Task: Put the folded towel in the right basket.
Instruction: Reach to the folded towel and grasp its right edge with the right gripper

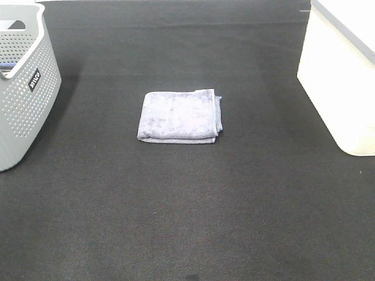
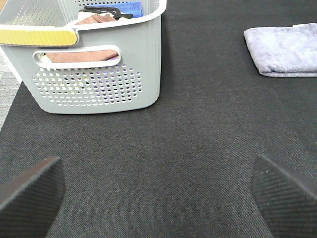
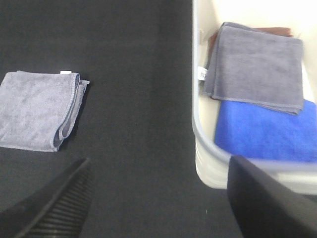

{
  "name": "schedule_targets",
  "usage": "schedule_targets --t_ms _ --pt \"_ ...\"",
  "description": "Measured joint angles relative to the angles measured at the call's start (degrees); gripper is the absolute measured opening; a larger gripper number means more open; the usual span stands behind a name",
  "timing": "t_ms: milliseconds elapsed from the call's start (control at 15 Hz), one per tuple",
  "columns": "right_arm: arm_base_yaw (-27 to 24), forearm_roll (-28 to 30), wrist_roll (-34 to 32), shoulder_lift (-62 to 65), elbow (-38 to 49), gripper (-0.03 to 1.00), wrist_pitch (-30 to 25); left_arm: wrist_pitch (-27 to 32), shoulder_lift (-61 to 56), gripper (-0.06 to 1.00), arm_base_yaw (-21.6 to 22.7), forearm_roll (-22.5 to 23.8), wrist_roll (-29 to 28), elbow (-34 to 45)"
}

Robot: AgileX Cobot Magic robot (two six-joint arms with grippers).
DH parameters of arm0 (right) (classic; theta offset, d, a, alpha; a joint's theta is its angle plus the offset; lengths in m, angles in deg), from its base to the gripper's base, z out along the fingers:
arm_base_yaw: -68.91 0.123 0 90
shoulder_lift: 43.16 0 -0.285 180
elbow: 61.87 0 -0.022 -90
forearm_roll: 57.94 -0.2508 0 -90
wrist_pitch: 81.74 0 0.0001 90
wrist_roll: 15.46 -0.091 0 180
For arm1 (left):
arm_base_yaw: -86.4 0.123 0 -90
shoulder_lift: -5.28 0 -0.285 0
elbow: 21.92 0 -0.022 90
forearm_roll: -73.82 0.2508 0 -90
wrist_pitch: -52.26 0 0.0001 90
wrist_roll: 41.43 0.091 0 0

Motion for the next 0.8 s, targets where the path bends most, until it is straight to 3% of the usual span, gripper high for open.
schedule_targets --t_ms 200,467,800 --pt "1.0 -2.3 5.0 -15.9 -17.2 0.71 -7.7 0.0 0.0 0.97 0.0 0.0 0.0 0.0" --pt "9.1 -2.8 6.6 -31.8 -32.6 0.7 -13.1 0.0 0.0 0.97 0.0 0.0 0.0 0.0" --pt "11.3 -8.0 -0.1 -50.6 -44.3 0.7 -18.1 0.0 0.0 0.97 0.0 0.0 0.0 0.0"
